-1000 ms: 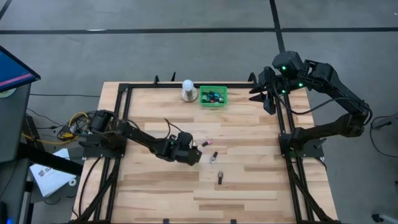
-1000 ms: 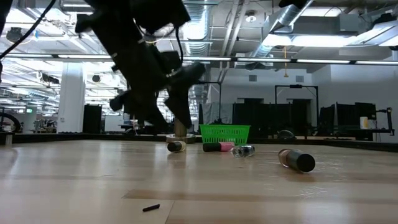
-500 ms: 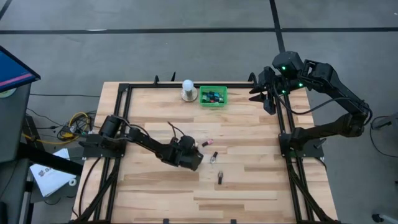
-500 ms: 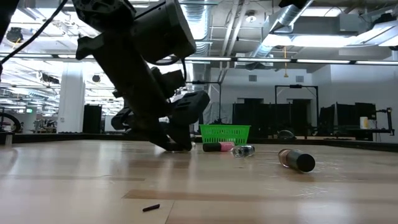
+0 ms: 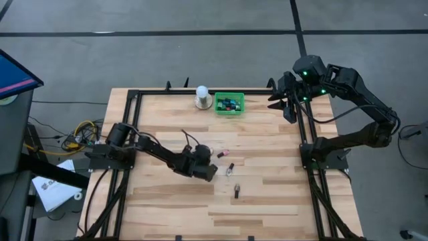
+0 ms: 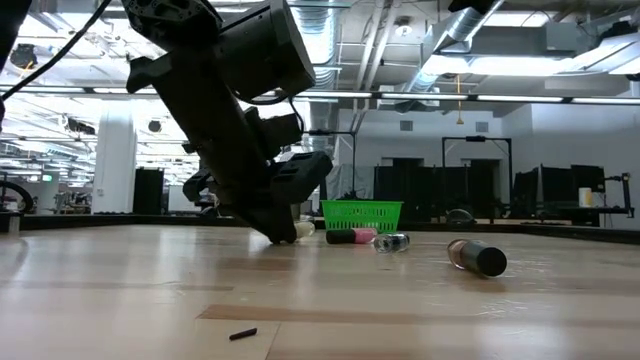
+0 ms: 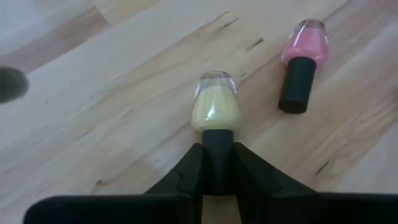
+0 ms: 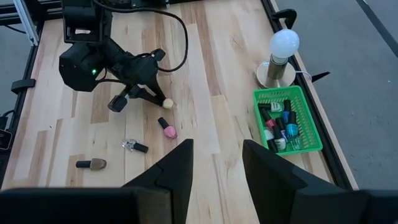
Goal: Pick & Place Nail Polish
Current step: Put the light yellow nail polish bottle into the green basket
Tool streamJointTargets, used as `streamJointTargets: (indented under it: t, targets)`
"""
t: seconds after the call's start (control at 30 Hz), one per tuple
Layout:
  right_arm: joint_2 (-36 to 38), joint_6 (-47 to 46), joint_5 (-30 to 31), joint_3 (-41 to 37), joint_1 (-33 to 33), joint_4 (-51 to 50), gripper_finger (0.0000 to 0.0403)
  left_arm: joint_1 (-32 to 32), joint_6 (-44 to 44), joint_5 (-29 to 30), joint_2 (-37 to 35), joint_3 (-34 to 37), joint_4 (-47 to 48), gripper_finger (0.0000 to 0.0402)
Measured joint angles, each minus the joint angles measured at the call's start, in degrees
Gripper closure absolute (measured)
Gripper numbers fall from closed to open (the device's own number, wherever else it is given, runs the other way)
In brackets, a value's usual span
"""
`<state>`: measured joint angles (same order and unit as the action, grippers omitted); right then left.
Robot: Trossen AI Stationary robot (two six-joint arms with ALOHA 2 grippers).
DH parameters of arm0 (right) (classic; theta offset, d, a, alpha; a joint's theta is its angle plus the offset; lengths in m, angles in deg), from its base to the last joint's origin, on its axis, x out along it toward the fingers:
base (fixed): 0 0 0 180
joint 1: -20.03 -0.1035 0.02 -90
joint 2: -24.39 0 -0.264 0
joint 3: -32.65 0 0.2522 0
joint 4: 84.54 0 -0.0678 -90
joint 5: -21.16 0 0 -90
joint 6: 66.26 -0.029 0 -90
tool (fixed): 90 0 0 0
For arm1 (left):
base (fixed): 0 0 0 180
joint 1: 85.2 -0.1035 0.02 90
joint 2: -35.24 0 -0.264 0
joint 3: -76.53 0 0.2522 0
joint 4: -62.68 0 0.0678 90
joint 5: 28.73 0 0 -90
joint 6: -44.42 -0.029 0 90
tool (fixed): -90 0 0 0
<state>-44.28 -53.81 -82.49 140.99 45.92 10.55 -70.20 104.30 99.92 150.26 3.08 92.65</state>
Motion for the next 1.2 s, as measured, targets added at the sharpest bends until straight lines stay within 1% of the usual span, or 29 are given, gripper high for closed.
streamJointTargets:
  t: [0.2, 0.37, 0.53, 0.6, 0.8, 0.93, 1.07, 1.13, 1.2]
  targets:
    - [0.0, 0.0, 0.0, 0.0, 0.0, 0.0, 0.0272, -1.4, -5.8, -2.8, -4.5, 0.4, 1.6, 0.0353]
    - [0.0, 0.0, 0.0, 0.0, 0.0, 0.0, 0.0272, -4.3, -11.9, -1.4, -10.2, 0.3, 1.2, 0.0353]
    - [0.0, 0.0, 0.0, 0.0, 0.0, 0.0, 0.0272, -9.3, -21.9, -0.6, -16.6, 0.3, 0.6, 0.0353]
    - [0.0, 0.0, 0.0, 0.0, 0.0, 0.0, 0.0272, -12.0, -27.9, -1.2, -19.6, 0.2, 0.2, 0.0353]
    - [0.0, -0.2, 0.0, 0.0, 0.0, 0.0, 0.0272, -22.8, -47.8, -6.6, -27.9, 0.1, -2.3, 0.0353]
    - [0.0, -0.3, 0.0, 0.0, 0.0, 0.0, 0.0272, -30.4, -57.9, -12.0, -31.7, 0.1, -4.2, 0.0353]
    - [0.0, -0.5, 0.0, 0.0, 0.0, 0.0, 0.0272, -36.8, -65.2, -17.1, -32.3, -1.8, -4.5, 0.0353]
    - [0.0, -0.5, 0.0, 0.0, 0.0, 0.0, 0.0272, -39.1, -68.1, -19.8, -32.1, -3.3, -4.9, 0.0353]
    - [0.0, -0.5, 0.0, 0.0, 0.0, 0.1, 0.0272, -40.6, -70.8, -21.3, -31.1, -4.9, -5.6, 0.0353]
